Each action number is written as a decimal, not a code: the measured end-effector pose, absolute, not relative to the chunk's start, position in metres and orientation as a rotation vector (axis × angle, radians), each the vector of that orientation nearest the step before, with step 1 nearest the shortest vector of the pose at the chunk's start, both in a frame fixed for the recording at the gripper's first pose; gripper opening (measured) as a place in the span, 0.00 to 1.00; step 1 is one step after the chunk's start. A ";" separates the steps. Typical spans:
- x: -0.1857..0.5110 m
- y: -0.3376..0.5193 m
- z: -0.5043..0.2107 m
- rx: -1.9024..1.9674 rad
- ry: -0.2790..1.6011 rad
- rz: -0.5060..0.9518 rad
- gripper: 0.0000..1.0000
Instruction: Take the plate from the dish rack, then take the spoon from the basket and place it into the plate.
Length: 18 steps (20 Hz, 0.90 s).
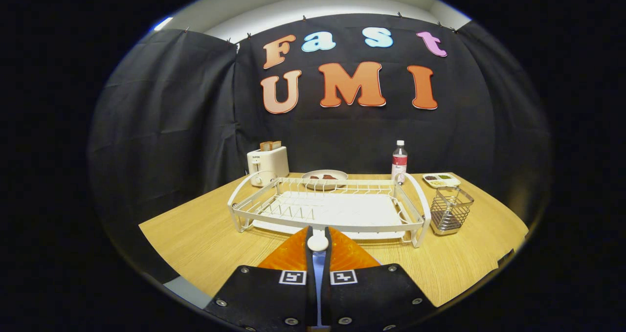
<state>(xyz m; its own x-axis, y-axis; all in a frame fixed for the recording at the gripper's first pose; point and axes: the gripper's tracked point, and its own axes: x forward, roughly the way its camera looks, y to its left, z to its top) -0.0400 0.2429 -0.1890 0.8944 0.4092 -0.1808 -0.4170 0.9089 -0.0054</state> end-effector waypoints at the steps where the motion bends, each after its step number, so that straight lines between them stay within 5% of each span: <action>1: -0.039 0.245 -0.195 -0.046 0.190 0.430 0.03; 9: -0.042 0.234 -0.205 -0.030 0.281 0.404 0.13; 14: -0.039 0.214 -0.189 -0.019 0.308 0.338 0.79; 16: -0.035 0.205 -0.175 -0.024 0.298 0.315 0.95; 18: -0.028 0.194 -0.156 -0.029 0.281 0.293 0.97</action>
